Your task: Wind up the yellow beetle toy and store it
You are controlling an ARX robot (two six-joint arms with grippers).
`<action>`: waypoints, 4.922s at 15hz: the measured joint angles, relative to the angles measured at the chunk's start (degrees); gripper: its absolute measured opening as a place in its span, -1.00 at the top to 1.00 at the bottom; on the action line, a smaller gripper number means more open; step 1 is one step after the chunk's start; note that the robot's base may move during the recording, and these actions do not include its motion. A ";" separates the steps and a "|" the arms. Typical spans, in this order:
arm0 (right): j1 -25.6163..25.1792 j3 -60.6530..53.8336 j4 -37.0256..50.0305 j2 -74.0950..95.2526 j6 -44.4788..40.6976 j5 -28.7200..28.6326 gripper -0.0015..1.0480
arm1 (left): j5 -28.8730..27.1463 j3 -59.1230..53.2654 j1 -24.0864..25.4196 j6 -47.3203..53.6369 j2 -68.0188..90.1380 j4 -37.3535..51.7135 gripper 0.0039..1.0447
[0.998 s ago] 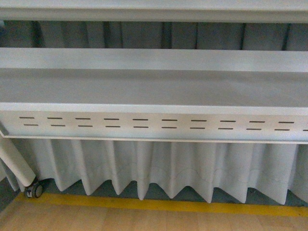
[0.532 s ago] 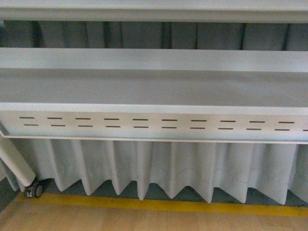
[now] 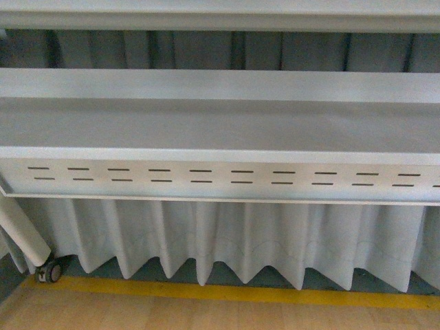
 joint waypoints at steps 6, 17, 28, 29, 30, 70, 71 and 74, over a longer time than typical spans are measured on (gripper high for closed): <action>0.00 0.00 -0.07 -0.02 0.02 0.02 -0.87 | -0.15 0.00 0.00 0.00 0.00 -0.11 -0.88; 0.00 0.00 0.04 0.02 0.02 0.02 -0.87 | 0.02 0.00 0.00 0.00 0.00 0.02 -0.88; 0.00 0.00 0.22 0.02 0.11 0.00 -0.87 | 0.02 0.00 0.00 -0.02 0.00 0.13 -0.88; 0.00 0.00 0.20 0.02 0.13 0.00 -0.87 | 0.00 0.00 0.00 -0.04 0.00 0.11 -0.88; 0.00 0.00 0.07 0.02 0.13 0.02 -0.87 | 0.00 0.00 0.00 -0.04 0.00 0.07 -0.88; 0.00 0.00 0.00 0.02 0.13 0.00 -0.87 | 0.00 0.00 0.00 -0.04 0.00 0.02 -0.88; 0.00 0.00 0.00 0.02 0.13 0.00 -0.87 | 0.00 0.00 0.00 -0.04 0.00 0.02 -0.88; 0.00 0.00 0.00 0.02 0.13 0.00 -0.87 | 0.00 0.00 0.00 -0.04 0.00 0.02 -0.88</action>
